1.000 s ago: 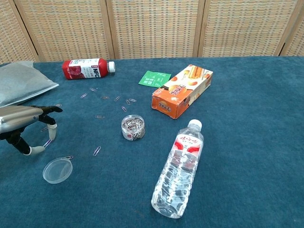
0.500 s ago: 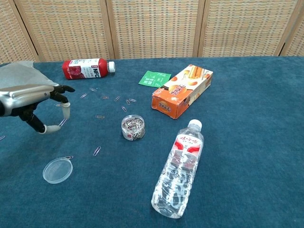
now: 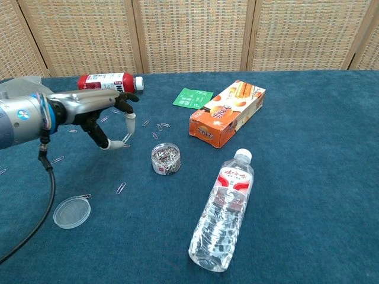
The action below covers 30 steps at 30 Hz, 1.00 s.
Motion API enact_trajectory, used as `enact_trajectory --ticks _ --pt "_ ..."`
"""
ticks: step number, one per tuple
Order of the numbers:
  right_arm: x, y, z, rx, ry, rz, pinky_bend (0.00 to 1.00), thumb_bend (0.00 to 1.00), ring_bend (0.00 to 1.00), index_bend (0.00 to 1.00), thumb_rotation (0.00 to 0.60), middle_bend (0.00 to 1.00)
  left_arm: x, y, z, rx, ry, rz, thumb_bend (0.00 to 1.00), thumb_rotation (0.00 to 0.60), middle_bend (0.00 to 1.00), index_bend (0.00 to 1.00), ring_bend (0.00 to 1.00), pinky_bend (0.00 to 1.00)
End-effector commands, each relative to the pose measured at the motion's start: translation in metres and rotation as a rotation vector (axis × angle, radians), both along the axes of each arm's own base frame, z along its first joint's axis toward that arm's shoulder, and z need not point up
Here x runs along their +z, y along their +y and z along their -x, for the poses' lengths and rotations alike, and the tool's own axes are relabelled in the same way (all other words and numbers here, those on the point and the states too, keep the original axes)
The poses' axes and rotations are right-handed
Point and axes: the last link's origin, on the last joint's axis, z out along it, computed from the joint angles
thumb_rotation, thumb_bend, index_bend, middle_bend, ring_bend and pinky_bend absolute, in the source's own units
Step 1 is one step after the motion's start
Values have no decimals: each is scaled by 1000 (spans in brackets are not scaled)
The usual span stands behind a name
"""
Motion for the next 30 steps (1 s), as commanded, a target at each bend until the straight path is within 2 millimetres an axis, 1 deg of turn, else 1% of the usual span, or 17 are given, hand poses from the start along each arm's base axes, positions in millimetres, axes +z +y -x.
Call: enact_trajectory --ticks 1,10,16,19,20,22,24,25,30 --pt "0 -1 1 -3 -1 -2 0 0 0 0 600 0 -16 3 -20 -5 0 19 370 600 0 590 0 0" --pt "1 -3 3 -15 -7 -1 0 0 0 0 600 0 -30 5 -41 -32 16 11 370 600 0 590 0 0" --pt "2 -3 3 -14 -12 -1 0 0 0 0 600 0 -32 4 -44 -32 55 3 370 600 0 586 0 0" --pt "2 -2 3 -13 -16 -1 0 0 0 0 600 0 -33 3 -45 -22 53 10 372 600 0 554 0 0" --pt "2 -2 3 -12 -16 -1 0 0 0 0 600 0 -33 3 -45 -22 54 10 372 600 0 528 0 0" --pt "2 -2 3 -11 -17 -3 0 0 0 0 600 0 -33 3 -46 -21 54 11 359 600 0 441 0 0" --pt "2 -2 2 -6 -16 -6 0 0 0 0 600 0 -33 2 -47 -15 46 13 300 600 0 281 0 0" --pt "1 -1 2 -5 -15 -6 0 0 0 0 600 0 -33 2 -47 -14 43 14 276 600 0 216 0 0" --pt "2 -1 1 -3 -19 -6 0 0 0 0 600 0 -28 0 -51 -22 13 26 235 600 0 46 0 0"
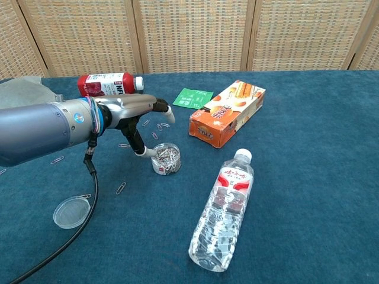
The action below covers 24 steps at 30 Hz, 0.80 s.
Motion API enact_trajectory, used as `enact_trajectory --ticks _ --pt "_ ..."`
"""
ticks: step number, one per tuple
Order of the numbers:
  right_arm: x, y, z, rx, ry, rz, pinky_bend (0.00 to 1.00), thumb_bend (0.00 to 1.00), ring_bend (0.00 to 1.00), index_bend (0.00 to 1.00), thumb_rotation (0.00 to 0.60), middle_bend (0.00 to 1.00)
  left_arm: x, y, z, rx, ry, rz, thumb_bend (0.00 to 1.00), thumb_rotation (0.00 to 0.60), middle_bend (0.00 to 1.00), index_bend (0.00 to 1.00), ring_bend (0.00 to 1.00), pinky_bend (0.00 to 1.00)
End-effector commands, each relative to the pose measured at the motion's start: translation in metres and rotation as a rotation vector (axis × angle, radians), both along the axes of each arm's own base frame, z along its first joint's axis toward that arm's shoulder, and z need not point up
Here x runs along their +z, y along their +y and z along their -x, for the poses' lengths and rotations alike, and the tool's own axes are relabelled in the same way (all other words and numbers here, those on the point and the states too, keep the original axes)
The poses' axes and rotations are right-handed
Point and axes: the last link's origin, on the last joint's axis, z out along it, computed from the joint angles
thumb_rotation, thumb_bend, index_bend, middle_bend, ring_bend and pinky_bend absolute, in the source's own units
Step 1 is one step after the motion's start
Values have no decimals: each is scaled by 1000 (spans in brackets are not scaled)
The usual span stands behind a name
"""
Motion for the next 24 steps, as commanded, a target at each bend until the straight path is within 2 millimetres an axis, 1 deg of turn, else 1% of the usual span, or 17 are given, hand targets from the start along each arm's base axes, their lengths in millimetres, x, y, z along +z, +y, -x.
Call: enact_trajectory --ticks 1,4,7,10,13,15,17,19,21,22,23,24 --pt "1 0 0 1 -3 4 0 0 0 0 600 0 4 -1 -2 -9 -15 2 231 600 0 30 0 0" --pt "1 1 -1 4 -5 5 0 0 0 0 600 0 9 -1 -3 -13 -23 -1 227 600 0 10 0 0" --pt "1 1 -1 5 -4 2 0 0 0 0 600 0 20 -3 -3 -26 -40 -23 226 600 0 0 0 0" --pt "1 1 -1 7 -4 -1 0 0 0 0 600 0 42 -4 2 -41 -41 -72 198 600 0 0 0 0" --pt "1 2 -1 9 -6 1 0 0 0 0 600 0 70 -9 20 -45 -23 -133 122 600 0 0 0 0" --pt "2 4 -2 14 -8 3 0 0 0 0 600 0 96 -16 43 -40 -7 -193 53 600 0 0 0 0" --pt "3 5 -2 16 -10 4 0 0 0 0 600 0 126 -26 81 -6 13 -285 18 600 0 0 0 0" --pt "3 5 -2 15 -12 6 0 0 0 0 600 0 154 -45 117 49 -8 -354 2 600 0 0 0 0" --pt "4 6 -2 14 -14 11 0 0 0 0 600 0 170 -60 141 88 -17 -379 0 600 0 0 0 0" --pt "5 6 -2 16 -15 16 0 0 0 0 600 0 183 -73 161 120 -7 -400 0 600 0 0 0 0" --pt "4 6 -3 17 -15 17 0 0 0 0 600 0 191 -82 172 138 -9 -415 0 600 0 0 0 0" --pt "4 6 -3 18 -15 18 0 0 0 0 600 0 195 -86 177 144 -15 -421 0 600 0 0 0 0"
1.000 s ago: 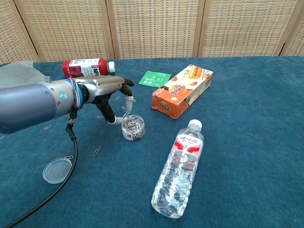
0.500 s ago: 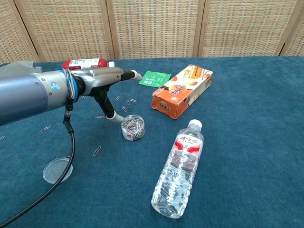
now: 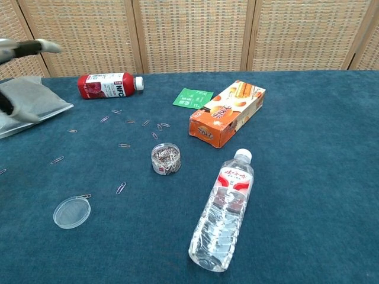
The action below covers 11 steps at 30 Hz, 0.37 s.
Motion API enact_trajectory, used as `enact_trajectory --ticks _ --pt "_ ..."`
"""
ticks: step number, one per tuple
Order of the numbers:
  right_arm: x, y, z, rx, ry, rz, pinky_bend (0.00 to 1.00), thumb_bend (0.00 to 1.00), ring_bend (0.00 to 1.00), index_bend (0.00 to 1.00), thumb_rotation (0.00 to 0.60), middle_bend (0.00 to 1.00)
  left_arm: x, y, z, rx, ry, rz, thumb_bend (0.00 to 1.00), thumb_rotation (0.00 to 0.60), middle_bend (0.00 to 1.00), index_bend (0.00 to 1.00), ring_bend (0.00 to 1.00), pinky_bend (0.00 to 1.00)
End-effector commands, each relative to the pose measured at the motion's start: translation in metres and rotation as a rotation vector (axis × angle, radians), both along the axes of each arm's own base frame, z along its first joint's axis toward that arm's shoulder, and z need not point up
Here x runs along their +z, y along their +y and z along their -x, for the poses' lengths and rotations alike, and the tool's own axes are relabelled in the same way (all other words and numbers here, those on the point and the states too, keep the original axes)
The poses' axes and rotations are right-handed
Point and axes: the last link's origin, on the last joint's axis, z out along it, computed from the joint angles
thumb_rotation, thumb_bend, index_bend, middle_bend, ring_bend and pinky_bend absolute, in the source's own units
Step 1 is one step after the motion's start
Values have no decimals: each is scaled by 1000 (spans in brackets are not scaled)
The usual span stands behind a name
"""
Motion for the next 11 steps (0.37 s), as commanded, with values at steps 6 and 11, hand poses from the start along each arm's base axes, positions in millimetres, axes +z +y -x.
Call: enact_trajectory --ticks 6,11 --pt "-2 2 -3 15 14 4 0 0 0 0 600 0 77 -84 93 106 -41 -167 0 600 0 0 0 0" --pt "-4 3 -4 18 19 12 0 0 0 0 600 0 86 -102 104 92 -57 -185 0 600 0 0 0 0"
